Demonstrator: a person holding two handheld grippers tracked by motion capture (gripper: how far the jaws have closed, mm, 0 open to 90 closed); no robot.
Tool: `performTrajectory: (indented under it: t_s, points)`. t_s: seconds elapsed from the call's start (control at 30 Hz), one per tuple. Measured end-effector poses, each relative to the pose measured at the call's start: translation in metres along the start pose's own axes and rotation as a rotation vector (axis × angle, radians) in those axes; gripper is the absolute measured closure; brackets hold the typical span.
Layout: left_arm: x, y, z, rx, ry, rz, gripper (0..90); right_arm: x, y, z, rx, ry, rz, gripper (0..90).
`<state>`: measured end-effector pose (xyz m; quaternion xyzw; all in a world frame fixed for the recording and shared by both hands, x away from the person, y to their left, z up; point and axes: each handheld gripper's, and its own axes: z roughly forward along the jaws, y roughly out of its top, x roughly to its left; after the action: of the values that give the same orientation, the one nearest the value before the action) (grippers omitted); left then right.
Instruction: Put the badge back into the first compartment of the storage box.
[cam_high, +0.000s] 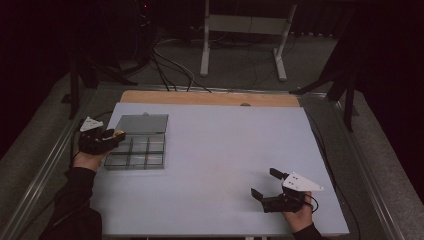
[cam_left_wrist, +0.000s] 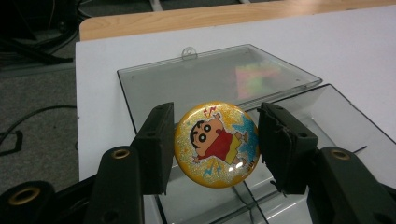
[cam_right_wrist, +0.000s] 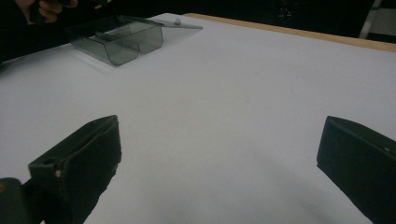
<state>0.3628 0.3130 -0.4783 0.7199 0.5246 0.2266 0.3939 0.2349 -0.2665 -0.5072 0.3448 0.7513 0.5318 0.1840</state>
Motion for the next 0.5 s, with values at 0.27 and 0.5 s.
performTrajectory:
  t_s: [0.27, 0.5]
  points:
    - [0.0013, -0.0045, 0.0058, 0.034, 0.028, -0.001, 48.4, 0.0000, -0.0001, -0.0001, 0.003, 0.002, 0.002, 0.0]
    - [-0.0005, -0.0063, 0.0103, 0.057, 0.039, 0.003, 48.4, 0.0001, -0.0001, -0.0001, 0.002, 0.003, 0.003, 0.0]
